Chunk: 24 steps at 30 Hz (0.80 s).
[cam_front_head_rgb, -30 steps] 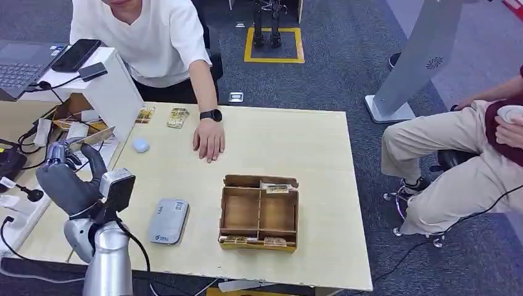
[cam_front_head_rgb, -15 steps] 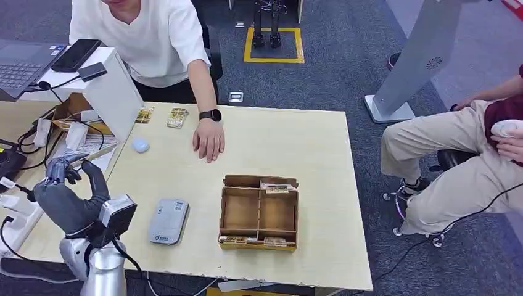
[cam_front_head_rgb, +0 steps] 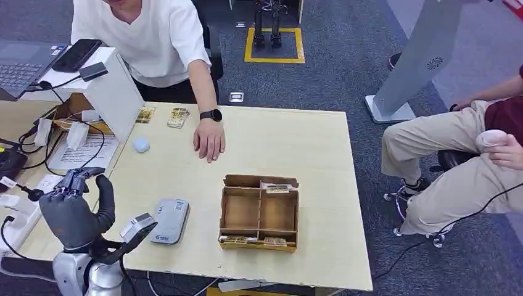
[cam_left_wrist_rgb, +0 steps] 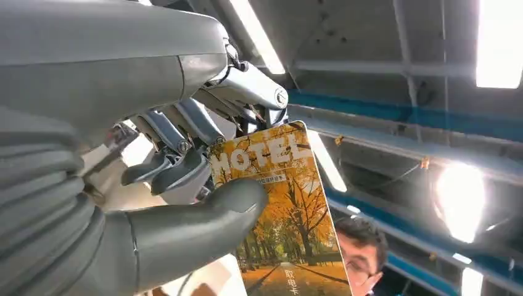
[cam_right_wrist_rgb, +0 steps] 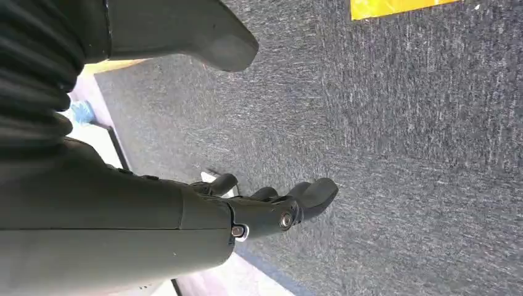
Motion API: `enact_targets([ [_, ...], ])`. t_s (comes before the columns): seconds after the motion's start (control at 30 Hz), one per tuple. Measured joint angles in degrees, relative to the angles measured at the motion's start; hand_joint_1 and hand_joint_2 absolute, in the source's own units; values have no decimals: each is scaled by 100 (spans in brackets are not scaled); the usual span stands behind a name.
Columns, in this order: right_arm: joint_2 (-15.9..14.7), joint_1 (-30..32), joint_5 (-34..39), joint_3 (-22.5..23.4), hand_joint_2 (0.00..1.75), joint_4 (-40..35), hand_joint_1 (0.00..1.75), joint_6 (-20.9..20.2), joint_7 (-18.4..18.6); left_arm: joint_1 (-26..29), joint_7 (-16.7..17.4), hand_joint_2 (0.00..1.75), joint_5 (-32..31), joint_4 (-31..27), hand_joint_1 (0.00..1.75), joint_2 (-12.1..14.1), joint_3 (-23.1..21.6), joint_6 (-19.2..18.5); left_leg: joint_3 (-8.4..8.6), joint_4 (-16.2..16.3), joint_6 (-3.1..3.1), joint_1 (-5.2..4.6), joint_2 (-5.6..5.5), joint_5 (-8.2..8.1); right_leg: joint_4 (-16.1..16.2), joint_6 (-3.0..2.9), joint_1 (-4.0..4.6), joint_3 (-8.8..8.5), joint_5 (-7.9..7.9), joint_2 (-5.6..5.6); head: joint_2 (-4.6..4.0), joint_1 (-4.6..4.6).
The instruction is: Pass the card to the sensor for recognition and then transmit it.
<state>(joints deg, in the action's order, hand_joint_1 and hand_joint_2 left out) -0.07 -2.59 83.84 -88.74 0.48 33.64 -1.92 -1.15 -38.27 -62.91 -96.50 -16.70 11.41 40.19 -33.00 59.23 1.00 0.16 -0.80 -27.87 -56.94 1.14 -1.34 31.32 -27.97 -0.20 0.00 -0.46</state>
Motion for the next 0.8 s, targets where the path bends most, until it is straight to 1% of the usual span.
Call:
enact_targets([
  [0.17,-4,4,0,0,175,0,0,-66,-11,264,181,175,-1198,-142,175,-4,2,0,1,0,0,0,0,0,0,0,0,0,0,0,0,0],
  [0.2,-7,4,0,0,175,0,0,-72,-13,303,221,175,-1351,-157,175,-7,2,2,1,0,0,0,1,0,0,0,0,0,0,0,0,2],
  [0.23,-11,4,0,0,175,0,0,-98,-26,365,442,175,-1732,-177,175,-11,2,0,2,0,0,0,1,0,1,0,0,0,0,1,0,0],
  [0.3,-22,4,0,0,175,0,0,-131,-28,466,886,175,-2183,-216,175,11,-48,2,3,0,0,0,2,0,1,0,0,0,0,1,0,0],
  [0.37,-33,2,0,0,175,0,0,-142,-26,598,1444,175,-2478,-218,175,54,-195,2,4,0,0,0,2,0,1,0,0,1,0,1,0,2],
  [0.4,-39,3,-15,2,175,0,0,-149,-42,676,1825,175,-2565,-218,175,111,-351,2,4,0,0,0,2,0,1,0,0,1,0,2,2,2],
  [0.47,-46,4,-44,20,175,0,0,-149,-61,756,2243,175,-2574,-216,175,263,-589,2,3,0,0,0,1,0,1,0,0,1,0,1,0,2],
  [0.57,-59,2,-50,52,175,0,0,-157,-61,794,3162,175,-2576,-183,175,777,-1037,2,4,0,-1,1,2,0,1,0,1,4,0,2,0,0],
  [0.63,-66,2,-50,70,175,0,0,-160,-61,778,3772,175,-2576,-96,175,1203,-1439,2,5,-1,-2,2,2,1,0,-1,1,5,-1,1,0,2],
  [0.7,-74,1,-50,87,175,0,0,-166,-61,692,4600,175,-2578,99,175,1632,-1885,0,5,-1,-5,5,2,4,0,-2,3,8,-1,1,0,0],
  [0.77,-89,-3,-50,94,175,0,0,-177,-63,504,5481,175,-2578,360,175,2128,-2509,0,5,-1,-6,7,1,4,-1,-2,3,7,0,1,2,2],
  [0.8,-92,-4,-52,94,175,0,0,-184,-63,400,5874,175,-2578,475,175,2281,-2810,0,4,-1,-6,7,2,5,-1,-2,3,4,0,1,0,2],
])
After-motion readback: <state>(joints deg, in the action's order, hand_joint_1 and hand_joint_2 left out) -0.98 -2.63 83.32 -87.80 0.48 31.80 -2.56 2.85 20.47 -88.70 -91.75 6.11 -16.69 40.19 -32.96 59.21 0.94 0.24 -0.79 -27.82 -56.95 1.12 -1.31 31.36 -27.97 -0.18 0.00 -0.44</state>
